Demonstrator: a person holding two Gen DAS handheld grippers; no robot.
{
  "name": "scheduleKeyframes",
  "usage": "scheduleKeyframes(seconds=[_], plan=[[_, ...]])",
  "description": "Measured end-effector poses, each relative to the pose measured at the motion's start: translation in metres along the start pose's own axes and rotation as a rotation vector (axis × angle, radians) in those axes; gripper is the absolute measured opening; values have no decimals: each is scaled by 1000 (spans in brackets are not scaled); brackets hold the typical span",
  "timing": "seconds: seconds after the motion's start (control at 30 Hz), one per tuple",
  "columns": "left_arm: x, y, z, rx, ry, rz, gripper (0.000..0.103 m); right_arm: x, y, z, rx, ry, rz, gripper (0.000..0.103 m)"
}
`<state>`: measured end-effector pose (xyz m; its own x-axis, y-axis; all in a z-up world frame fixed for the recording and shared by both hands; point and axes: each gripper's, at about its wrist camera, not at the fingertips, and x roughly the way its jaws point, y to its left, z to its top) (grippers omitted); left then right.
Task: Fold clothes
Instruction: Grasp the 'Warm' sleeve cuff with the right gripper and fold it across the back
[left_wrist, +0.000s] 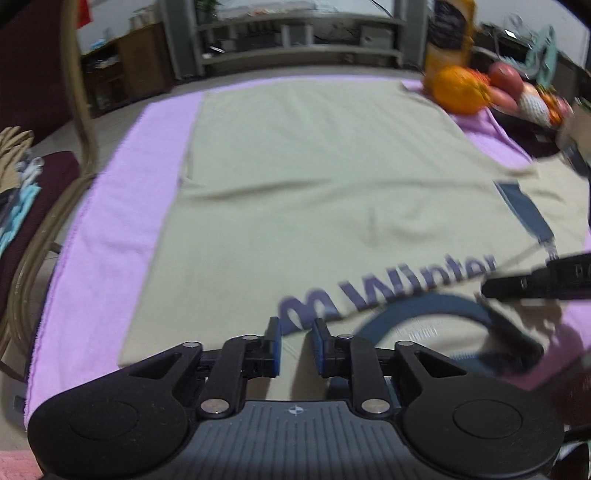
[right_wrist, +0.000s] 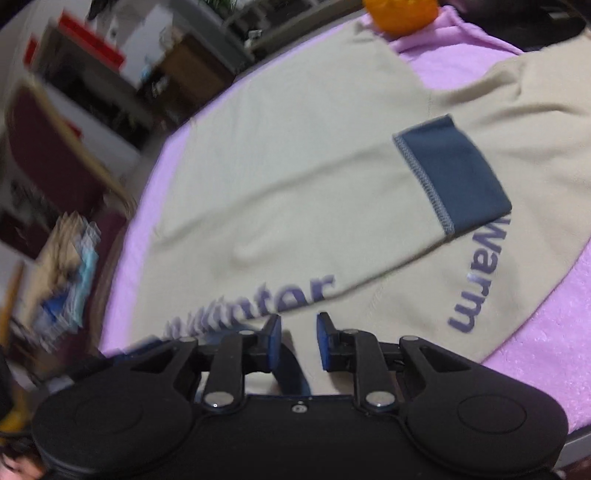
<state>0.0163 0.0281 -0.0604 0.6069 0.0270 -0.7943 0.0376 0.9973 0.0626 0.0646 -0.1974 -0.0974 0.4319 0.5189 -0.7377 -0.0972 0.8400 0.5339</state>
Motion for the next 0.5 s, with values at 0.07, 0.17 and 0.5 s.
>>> scheduleKeyframes(seconds=[0.07, 0.17, 0.5], plan=[[-6, -1, -3, 5, -5, -1, 23, -7, 2, -4, -14, 28, -14, 18], [-14, -3, -6, 13, -12, -2, 28, -22, -7, -4, 32, -28, -34, 27], [-12, -14, 7, -9, -24, 3, 34, -65, -42, 0, 209, -218, -126, 31]])
